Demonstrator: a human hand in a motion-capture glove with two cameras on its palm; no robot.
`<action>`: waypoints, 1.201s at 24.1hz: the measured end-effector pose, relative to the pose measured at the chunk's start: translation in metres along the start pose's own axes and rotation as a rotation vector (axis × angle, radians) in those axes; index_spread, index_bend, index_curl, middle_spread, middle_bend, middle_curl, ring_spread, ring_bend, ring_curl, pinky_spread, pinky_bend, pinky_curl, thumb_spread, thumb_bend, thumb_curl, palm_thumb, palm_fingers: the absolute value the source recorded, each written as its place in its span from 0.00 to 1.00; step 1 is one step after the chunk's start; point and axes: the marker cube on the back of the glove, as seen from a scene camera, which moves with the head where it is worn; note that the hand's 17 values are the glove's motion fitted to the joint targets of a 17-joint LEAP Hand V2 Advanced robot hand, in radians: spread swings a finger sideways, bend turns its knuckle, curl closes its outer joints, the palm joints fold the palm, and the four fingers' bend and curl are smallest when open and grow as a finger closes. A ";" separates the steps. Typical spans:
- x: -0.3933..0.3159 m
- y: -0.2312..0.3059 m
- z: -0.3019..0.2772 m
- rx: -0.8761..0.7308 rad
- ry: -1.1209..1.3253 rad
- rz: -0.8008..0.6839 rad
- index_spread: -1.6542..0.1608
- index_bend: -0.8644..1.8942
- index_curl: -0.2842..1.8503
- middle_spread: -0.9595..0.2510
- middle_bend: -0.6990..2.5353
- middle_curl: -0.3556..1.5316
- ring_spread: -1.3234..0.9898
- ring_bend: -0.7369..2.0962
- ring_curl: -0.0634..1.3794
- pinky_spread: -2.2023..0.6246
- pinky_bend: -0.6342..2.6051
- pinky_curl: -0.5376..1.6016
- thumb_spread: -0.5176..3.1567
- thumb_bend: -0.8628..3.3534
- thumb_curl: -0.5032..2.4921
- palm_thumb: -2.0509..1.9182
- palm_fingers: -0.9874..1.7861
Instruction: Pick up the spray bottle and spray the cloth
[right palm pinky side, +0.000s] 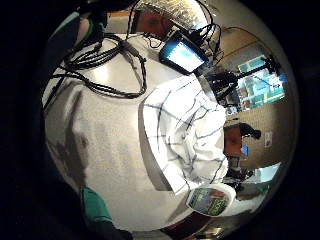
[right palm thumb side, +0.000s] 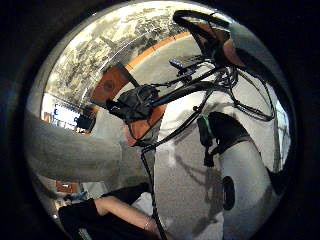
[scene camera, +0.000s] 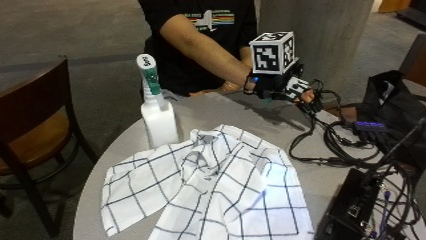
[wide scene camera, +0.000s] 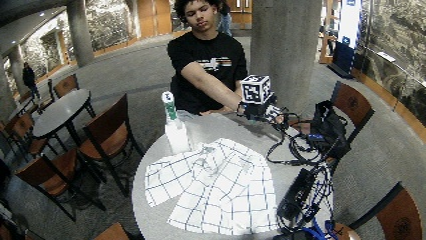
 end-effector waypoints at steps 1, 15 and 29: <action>0.000 0.000 0.000 0.001 0.000 0.001 0.82 0.40 0.17 0.76 0.32 0.24 0.55 0.38 0.11 0.81 0.27 0.28 0.24 0.30 0.21 0.66 0.64; 0.013 0.008 -0.008 0.021 0.018 0.002 0.74 0.38 0.26 0.74 0.32 0.32 0.53 0.38 0.21 0.84 0.25 0.35 0.38 0.29 0.25 0.70 0.64; 0.055 0.211 -0.085 0.340 0.062 0.091 0.73 0.37 0.27 0.72 0.31 0.36 0.52 0.38 0.24 0.83 0.25 0.37 0.41 0.26 0.27 0.69 0.67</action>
